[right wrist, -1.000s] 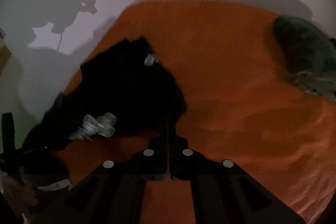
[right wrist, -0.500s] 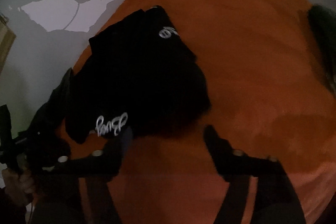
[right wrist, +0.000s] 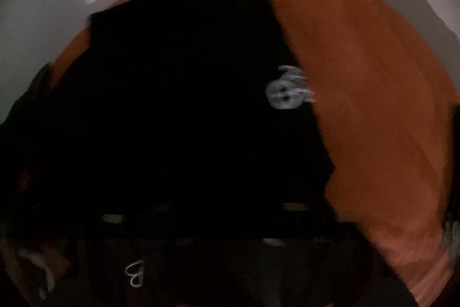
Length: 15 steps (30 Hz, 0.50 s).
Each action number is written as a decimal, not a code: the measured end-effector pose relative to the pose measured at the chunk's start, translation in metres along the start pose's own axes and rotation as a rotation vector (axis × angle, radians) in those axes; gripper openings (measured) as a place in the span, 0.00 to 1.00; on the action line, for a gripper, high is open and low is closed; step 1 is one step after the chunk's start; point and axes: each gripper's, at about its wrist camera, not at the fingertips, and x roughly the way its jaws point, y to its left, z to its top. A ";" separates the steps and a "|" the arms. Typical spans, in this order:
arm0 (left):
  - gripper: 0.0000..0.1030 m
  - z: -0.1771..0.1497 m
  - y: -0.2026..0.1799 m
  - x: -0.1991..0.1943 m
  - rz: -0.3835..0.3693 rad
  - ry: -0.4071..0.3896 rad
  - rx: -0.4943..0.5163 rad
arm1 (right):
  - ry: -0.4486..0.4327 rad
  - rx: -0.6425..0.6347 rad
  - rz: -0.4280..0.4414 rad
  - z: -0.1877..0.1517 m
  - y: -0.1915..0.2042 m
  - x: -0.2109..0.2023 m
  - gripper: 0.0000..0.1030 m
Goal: Fold clothes
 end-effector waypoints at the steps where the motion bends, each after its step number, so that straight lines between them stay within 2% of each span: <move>1: 0.14 0.000 -0.002 -0.001 -0.004 -0.014 0.003 | -0.012 0.023 0.001 -0.001 -0.003 0.000 0.10; 4: 0.11 -0.001 -0.008 -0.017 -0.012 -0.064 -0.010 | -0.111 0.037 0.025 -0.013 -0.009 -0.030 0.04; 7: 0.11 0.000 -0.024 -0.049 -0.042 -0.125 -0.010 | -0.224 0.082 0.015 -0.027 -0.018 -0.076 0.04; 10: 0.11 0.008 -0.060 -0.093 -0.082 -0.184 0.058 | -0.320 0.159 -0.006 -0.038 -0.034 -0.132 0.04; 13: 0.10 0.013 -0.105 -0.143 -0.108 -0.250 0.165 | -0.382 0.222 -0.026 -0.043 -0.054 -0.187 0.03; 15: 0.09 0.011 -0.136 -0.177 -0.141 -0.266 0.195 | -0.403 0.271 -0.014 -0.045 -0.072 -0.220 0.03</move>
